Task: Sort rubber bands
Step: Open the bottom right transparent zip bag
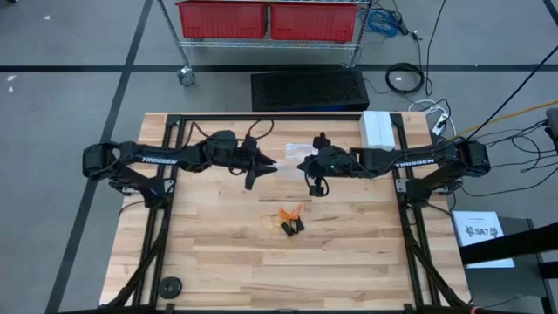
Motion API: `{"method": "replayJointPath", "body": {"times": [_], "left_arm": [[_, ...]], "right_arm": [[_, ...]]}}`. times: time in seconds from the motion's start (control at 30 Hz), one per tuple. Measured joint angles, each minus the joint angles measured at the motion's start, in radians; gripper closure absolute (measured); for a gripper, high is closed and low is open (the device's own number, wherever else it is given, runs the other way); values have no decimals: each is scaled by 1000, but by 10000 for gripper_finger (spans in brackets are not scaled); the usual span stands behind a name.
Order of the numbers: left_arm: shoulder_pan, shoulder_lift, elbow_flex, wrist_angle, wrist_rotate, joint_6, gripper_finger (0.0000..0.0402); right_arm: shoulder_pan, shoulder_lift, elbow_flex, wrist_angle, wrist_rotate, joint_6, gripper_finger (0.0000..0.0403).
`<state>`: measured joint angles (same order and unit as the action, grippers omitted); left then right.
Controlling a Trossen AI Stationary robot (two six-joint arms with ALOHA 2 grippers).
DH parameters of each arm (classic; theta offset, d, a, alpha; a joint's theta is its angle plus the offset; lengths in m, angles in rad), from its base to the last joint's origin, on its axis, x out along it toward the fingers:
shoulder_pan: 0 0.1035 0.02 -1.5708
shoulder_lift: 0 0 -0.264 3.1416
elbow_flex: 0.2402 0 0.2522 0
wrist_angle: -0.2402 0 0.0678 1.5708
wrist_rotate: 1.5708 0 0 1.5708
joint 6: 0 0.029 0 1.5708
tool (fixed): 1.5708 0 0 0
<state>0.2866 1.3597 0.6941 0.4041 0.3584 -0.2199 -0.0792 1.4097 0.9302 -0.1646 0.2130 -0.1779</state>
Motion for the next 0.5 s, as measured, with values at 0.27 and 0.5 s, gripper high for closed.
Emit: {"method": "replayJointPath", "body": {"times": [0.27,0.5], "left_arm": [[0,19,0,5,30,59,348],[2,19,0,8,10,112,394]], "right_arm": [[0,0,0,1,-2,9,390],[0,0,0,-35,-6,88,386]]}}
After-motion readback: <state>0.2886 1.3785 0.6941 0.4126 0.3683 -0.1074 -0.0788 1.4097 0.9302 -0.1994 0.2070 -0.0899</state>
